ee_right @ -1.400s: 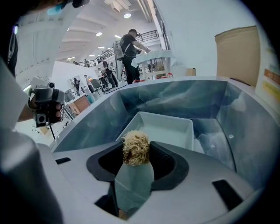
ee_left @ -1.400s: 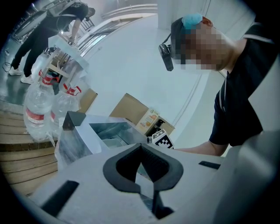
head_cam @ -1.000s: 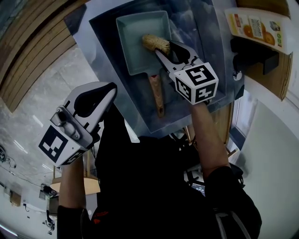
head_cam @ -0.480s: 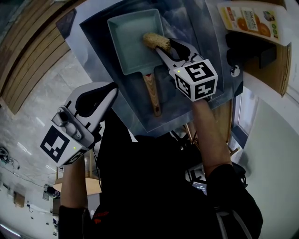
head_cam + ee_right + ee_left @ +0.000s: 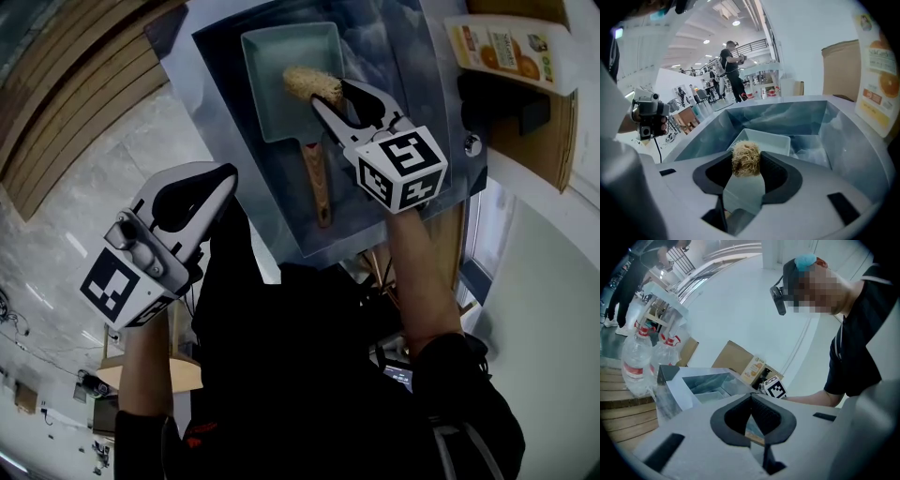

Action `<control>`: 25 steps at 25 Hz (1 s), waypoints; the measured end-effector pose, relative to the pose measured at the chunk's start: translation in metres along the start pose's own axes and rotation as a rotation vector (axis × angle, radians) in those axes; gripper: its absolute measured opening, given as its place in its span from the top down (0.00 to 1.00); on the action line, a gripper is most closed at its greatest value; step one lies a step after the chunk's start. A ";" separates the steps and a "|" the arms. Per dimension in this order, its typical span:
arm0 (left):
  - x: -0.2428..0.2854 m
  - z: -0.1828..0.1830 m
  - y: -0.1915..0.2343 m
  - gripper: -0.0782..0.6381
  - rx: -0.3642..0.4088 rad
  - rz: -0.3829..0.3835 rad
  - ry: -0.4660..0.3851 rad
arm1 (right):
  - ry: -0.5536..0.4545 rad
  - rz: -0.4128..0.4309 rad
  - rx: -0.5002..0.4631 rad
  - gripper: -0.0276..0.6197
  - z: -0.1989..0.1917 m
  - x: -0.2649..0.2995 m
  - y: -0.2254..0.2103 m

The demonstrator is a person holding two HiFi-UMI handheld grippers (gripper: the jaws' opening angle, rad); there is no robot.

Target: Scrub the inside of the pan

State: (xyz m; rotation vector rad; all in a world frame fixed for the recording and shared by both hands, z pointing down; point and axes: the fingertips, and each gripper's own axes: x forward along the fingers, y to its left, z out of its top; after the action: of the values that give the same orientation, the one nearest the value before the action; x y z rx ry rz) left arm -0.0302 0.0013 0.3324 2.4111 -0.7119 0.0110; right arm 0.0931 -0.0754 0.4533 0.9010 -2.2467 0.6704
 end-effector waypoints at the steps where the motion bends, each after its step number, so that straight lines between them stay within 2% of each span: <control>1: -0.004 -0.001 0.001 0.87 -0.001 0.003 -0.002 | 0.002 0.005 -0.002 0.68 0.001 0.001 0.005; 15: -0.031 -0.025 0.006 0.87 -0.041 0.030 -0.022 | 0.110 0.071 -0.012 0.68 -0.039 0.018 0.047; 25: -0.030 -0.031 0.007 0.87 -0.050 0.032 -0.013 | 0.134 0.075 -0.027 0.68 -0.048 0.023 0.049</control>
State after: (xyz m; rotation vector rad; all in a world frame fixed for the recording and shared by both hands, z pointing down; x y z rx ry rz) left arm -0.0547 0.0290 0.3565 2.3535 -0.7485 -0.0096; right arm 0.0610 -0.0231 0.4918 0.7401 -2.1734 0.7109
